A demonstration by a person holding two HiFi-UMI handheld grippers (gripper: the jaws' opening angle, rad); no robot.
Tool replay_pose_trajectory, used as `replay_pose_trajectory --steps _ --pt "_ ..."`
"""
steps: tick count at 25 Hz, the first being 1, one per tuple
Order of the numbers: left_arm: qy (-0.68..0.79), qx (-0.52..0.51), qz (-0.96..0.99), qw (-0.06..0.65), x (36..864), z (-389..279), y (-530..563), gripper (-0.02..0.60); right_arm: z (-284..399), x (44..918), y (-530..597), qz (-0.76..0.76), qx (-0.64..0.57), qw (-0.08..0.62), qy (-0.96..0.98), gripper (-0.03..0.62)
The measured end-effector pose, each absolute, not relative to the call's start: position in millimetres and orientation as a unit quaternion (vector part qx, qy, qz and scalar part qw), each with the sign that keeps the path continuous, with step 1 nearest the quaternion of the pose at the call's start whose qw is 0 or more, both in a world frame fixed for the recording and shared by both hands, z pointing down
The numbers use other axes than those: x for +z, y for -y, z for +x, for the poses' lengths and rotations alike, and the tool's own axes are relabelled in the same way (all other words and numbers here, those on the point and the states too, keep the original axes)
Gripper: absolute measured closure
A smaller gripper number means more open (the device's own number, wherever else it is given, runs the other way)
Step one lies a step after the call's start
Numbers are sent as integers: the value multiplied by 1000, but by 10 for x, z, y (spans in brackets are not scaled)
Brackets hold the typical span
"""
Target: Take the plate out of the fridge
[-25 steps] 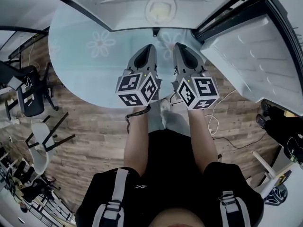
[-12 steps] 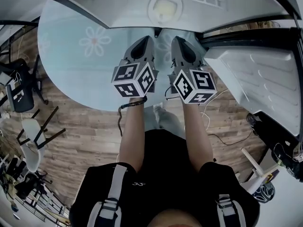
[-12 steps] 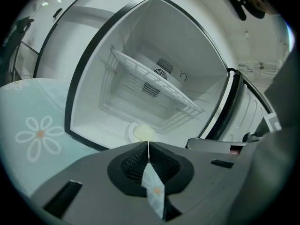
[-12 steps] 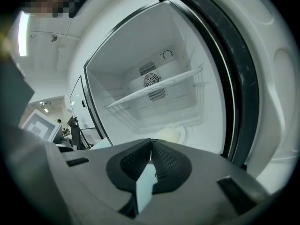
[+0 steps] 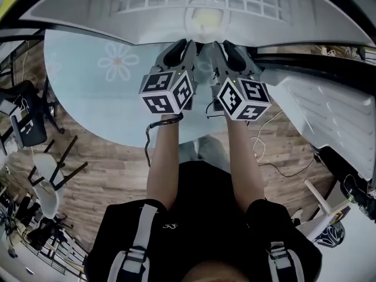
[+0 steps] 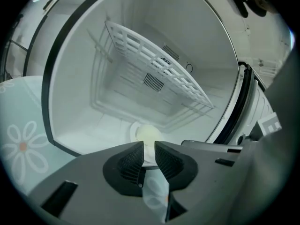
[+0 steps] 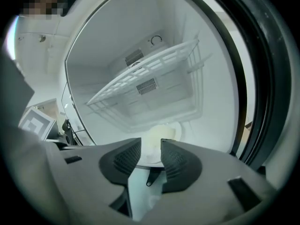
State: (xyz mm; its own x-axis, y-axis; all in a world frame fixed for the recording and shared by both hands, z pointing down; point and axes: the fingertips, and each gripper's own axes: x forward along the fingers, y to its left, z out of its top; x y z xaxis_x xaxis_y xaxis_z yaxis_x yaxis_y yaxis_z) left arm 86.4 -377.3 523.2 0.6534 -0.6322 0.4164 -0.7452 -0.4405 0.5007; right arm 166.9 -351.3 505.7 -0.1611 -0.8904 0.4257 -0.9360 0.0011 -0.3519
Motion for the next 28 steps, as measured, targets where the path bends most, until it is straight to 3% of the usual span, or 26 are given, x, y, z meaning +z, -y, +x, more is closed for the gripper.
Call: replay_pose_trajectory --steps 3,5,9,12,23,28 --pt "404 95 847 333 5293 900 3875 495 1736 5164 3578 656 297 39 693 459" --pt "398 102 849 333 5330 939 3938 430 1784 5224 3616 663 301 39 684 459" --pt "400 113 845 335 5395 942 4078 428 1826 5318 3710 667 313 40 674 459" --pt "399 123 843 338 5454 963 4160 428 1830 5394 3771 661 330 41 672 402" --pt "387 157 840 347 5654 1042 4334 428 1940 5622 3934 674 356 50 645 402" --pt "370 165 846 346 5656 1135 4273 397 1968 5593 3933 675 358 42 644 408"
